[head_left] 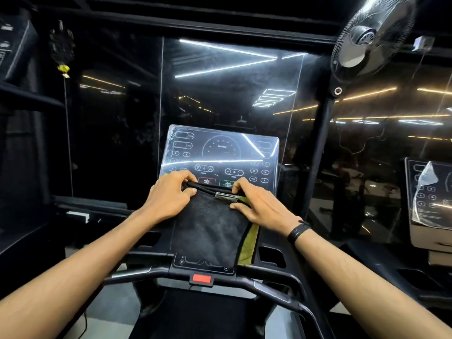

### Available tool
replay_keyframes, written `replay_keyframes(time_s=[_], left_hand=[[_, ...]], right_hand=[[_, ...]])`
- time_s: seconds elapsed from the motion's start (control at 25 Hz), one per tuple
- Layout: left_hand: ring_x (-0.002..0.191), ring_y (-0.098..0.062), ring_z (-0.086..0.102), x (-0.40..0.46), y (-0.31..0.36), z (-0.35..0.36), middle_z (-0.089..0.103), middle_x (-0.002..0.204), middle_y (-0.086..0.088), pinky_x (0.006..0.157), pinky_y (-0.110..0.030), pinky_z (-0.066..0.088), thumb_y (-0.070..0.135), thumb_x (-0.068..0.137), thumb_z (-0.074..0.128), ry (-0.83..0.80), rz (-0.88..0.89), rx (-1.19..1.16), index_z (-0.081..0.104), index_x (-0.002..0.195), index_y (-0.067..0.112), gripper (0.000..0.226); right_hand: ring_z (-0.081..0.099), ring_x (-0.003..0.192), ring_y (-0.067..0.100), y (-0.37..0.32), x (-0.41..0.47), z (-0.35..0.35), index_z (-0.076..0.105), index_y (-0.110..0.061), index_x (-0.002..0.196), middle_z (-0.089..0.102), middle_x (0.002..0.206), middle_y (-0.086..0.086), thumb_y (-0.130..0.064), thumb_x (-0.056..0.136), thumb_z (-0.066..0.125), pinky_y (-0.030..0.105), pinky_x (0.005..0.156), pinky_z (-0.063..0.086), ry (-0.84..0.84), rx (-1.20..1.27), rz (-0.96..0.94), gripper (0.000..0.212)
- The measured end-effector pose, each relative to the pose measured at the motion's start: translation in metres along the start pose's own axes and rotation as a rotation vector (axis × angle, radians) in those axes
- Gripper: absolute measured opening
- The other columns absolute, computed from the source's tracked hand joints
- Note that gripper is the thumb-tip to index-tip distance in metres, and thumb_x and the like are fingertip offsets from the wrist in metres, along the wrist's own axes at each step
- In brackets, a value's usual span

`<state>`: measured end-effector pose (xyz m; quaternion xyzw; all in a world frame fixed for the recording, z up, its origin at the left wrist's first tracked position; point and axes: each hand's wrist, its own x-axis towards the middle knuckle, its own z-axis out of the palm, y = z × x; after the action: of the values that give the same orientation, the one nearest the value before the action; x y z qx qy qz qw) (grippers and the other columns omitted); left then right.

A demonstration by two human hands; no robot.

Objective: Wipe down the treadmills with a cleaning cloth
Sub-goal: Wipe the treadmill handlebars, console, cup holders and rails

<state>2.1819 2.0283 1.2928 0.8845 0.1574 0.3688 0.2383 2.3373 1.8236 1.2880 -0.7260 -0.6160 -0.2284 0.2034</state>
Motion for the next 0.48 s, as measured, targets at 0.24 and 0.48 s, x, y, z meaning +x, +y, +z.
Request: replay_keyframes(time_s=[0.24,0.48], left_hand=[[0.078,-0.019,0.054,0.039,0.007,0.038,0.066,0.091,-0.014,0.077,-0.034,0.045,0.002,0.087,0.07,0.042,-0.05,-0.383,0.068,0.088,0.025,0.024],[0.067,-0.013,0.051,0.056,-0.018,0.05,0.065,0.082,-0.004,0.072,-0.03,0.042,0.004,0.085,0.071,-0.045,0.059,-0.254,0.066,0.088,0.03,0.026]], right_hand=[[0.058,0.085,0.02,0.042,0.008,-0.003,0.04,-0.03,0.116,0.062,0.094,0.004,-0.048,0.087,0.073,0.04,0.076,0.046,-0.051,0.127,0.189,0.047],[0.06,0.09,0.024,0.048,0.017,0.024,0.054,-0.019,0.103,0.064,0.089,-0.003,-0.053,0.084,0.075,0.038,0.076,0.048,-0.209,0.039,0.367,0.044]])
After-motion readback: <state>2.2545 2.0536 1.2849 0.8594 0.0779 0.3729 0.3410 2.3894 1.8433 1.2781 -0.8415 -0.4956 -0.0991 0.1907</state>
